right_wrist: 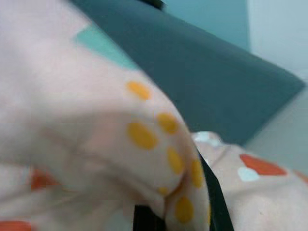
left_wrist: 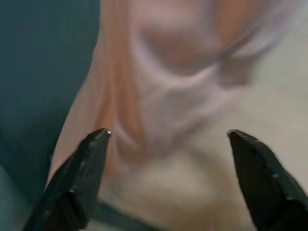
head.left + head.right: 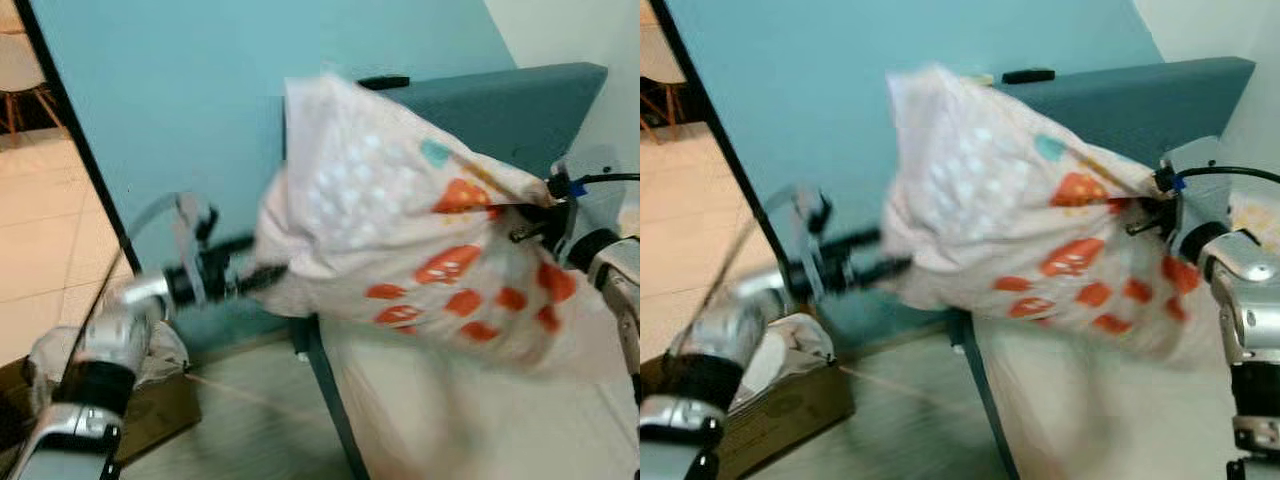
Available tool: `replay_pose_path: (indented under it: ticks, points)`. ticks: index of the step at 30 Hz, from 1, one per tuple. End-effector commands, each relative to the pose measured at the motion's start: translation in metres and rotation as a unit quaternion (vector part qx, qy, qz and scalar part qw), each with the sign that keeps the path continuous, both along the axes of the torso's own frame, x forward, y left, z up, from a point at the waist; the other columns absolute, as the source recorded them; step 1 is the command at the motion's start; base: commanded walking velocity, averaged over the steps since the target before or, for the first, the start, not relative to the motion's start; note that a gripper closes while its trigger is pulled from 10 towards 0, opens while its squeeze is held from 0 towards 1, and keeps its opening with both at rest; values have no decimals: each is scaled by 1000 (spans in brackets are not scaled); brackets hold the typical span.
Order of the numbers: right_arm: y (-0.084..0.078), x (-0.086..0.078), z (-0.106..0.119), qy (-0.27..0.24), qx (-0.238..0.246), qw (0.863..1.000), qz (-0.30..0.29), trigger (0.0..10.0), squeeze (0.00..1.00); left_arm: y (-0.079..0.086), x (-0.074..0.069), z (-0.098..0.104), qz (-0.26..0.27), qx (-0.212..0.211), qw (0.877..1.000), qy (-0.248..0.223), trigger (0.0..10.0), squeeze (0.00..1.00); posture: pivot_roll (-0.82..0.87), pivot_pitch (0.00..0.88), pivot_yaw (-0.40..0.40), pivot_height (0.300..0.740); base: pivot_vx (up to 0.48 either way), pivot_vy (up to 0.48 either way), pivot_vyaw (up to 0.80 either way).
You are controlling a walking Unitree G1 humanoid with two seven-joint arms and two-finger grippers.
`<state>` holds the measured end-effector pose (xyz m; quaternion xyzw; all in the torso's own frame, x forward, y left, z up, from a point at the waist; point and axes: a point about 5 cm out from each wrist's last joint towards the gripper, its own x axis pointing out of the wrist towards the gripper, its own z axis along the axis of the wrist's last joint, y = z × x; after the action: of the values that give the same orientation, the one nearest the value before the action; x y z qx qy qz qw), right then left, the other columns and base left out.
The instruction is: Clean up the room
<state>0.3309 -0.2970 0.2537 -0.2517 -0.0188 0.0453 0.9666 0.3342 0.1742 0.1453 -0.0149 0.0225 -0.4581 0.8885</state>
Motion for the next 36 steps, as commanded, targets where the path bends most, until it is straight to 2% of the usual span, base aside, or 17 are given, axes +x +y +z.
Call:
replay_pose_path:
  ticks: [1,2,6,9,10,14,16,18,19,20,21,23,24,26,31,32,36]
  points:
    - [3,7,12,-26,-79,997,-2,0,0,9,-6,-24,16,26,999,32,10000,1000,-99,0,-28,740,0,0,0]
    - [5,13,6,-11,-107,994,2,0,0,18,-11,-41,40,38,997,63,10000,1000,-97,0,-31,740,0,0,0]
    - [9,20,-5,14,-159,987,10,0,0,29,-20,-63,69,51,991,103,10000,1000,-97,0,-34,740,0,0,0]
    - [13,32,-35,71,-263,962,23,0,0,42,-36,-92,113,76,979,152,10000,1000,-91,0,-43,740,0,0,0]
    - [16,35,-50,97,-285,953,35,0,0,50,-44,-107,156,93,967,176,10000,1000,-82,0,-50,740,0,0,0]
    - [21,37,-65,121,-291,948,49,0,0,57,-53,-121,195,100,955,199,10000,1000,-77,0,-56,740,0,0,0]
    - [35,41,-79,146,-234,958,79,0,0,63,-71,-142,237,91,938,238,10000,275,-64,0,-66,740,0,0,0]
    - [35,41,-79,146,-234,958,79,0,0,63,-71,-142,237,91,938,238,10000,275,-64,0,-66,740,0,0,0]
    - [41,43,-85,156,-204,962,90,0,0,64,-79,-151,252,87,930,254,10000,0,-64,0,-66,740,0,0,0]
    - [52,44,-92,171,-170,964,109,0,0,65,-90,-161,277,81,918,271,10000,0,-46,18,-77,740,0,0,0]
    - [52,44,-92,171,-170,964,109,0,0,65,-90,-161,277,81,918,271,10000,0,-46,18,-77,740,0,0,0]
    - [68,47,-97,178,-123,967,132,0,0,70,-102,-172,326,77,896,291,10000,0,-35,34,-82,740,0,0,0]
    - [68,47,-97,178,-123,967,132,0,0,70,-102,-172,326,77,896,291,10000,0,-35,34,-82,740,0,0,0]
    - [85,51,-100,170,-92,969,156,0,0,77,-112,-181,379,75,869,310,10000,0,-33,34,-73,740,0,0,0]
    - [96,49,-107,188,-64,963,182,0,0,77,-118,-187,396,81,855,325,10000,0,-37,27,-64,740,0,0,0]
    - [97,48,-110,194,-58,962,184,10000,0,75,-120,-190,398,87,852,329,10000,0,-37,18,-61,740,240,0,0]
    - [98,47,-115,196,-52,962,182,10000,0,72,-123,-194,401,97,846,338,10000,0,-39,5,-56,740,246,0,488]
